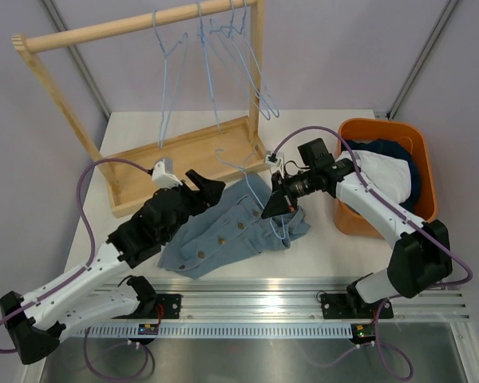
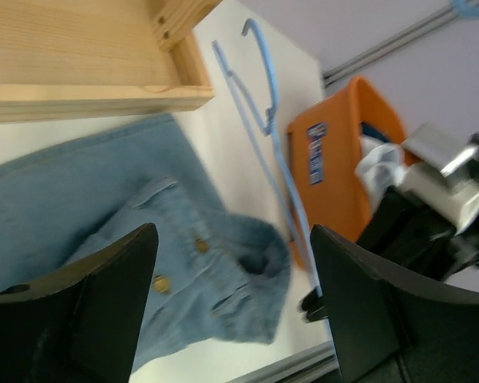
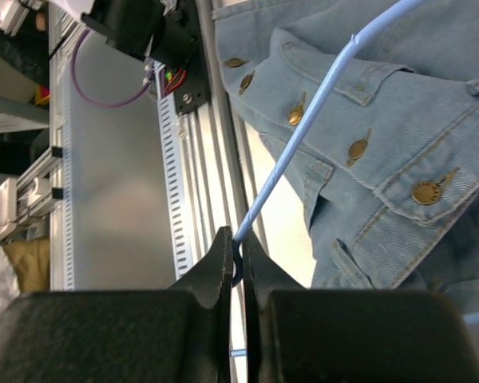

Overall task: Remove the skirt from the hanger
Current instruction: Place the hanger at the clothesline.

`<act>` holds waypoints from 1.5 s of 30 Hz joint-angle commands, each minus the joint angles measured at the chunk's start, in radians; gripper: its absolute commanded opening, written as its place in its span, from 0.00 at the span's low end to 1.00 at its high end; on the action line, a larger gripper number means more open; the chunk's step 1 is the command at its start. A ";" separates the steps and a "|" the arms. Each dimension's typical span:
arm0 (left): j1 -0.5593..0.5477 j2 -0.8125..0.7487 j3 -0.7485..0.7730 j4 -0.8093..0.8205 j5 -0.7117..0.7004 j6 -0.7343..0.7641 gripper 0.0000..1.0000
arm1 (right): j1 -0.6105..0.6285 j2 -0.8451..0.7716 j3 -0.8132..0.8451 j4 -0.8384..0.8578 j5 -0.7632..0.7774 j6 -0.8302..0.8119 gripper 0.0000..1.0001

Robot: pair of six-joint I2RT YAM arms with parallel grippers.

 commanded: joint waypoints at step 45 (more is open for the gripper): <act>-0.010 -0.373 0.074 -0.408 -0.291 0.516 0.99 | 0.120 0.378 0.596 1.566 -0.021 1.539 0.00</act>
